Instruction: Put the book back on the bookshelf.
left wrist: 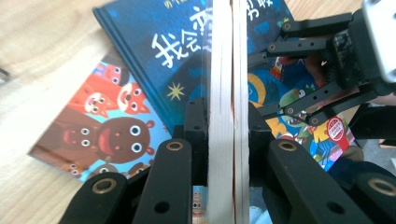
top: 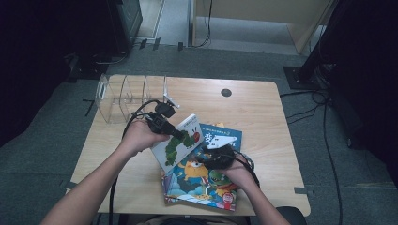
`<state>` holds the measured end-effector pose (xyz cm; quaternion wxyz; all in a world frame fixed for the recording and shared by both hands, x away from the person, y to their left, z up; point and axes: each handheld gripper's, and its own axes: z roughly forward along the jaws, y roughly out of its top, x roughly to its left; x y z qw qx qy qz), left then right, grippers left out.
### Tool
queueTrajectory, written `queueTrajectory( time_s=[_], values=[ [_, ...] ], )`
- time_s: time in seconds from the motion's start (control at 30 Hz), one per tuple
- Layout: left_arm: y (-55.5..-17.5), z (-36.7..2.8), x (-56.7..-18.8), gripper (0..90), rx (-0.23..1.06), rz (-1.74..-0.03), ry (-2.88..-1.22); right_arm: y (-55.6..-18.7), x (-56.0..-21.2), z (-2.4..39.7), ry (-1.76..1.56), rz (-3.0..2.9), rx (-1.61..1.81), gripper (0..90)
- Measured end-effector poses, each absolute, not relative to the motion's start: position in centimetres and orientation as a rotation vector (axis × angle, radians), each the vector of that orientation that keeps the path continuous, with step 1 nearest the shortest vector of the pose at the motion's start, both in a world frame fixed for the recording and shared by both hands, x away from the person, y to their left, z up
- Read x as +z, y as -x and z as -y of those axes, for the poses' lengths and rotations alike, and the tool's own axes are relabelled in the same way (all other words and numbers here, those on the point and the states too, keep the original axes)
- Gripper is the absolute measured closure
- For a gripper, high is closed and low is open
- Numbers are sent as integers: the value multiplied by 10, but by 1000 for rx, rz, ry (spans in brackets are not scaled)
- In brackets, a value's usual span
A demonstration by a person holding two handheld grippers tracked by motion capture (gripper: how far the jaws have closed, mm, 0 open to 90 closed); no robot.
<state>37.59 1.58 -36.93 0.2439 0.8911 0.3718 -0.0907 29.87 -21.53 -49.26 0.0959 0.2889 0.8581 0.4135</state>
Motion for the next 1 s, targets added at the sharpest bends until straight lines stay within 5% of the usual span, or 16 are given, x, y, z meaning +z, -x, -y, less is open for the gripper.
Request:
queueTrajectory(
  time_s=[1.0],
  values=[
    [-372, -75, -342, 777, -41, -1081, -2462, -299, -495, 214, -833, -2520, 1173, 312]
  ],
)
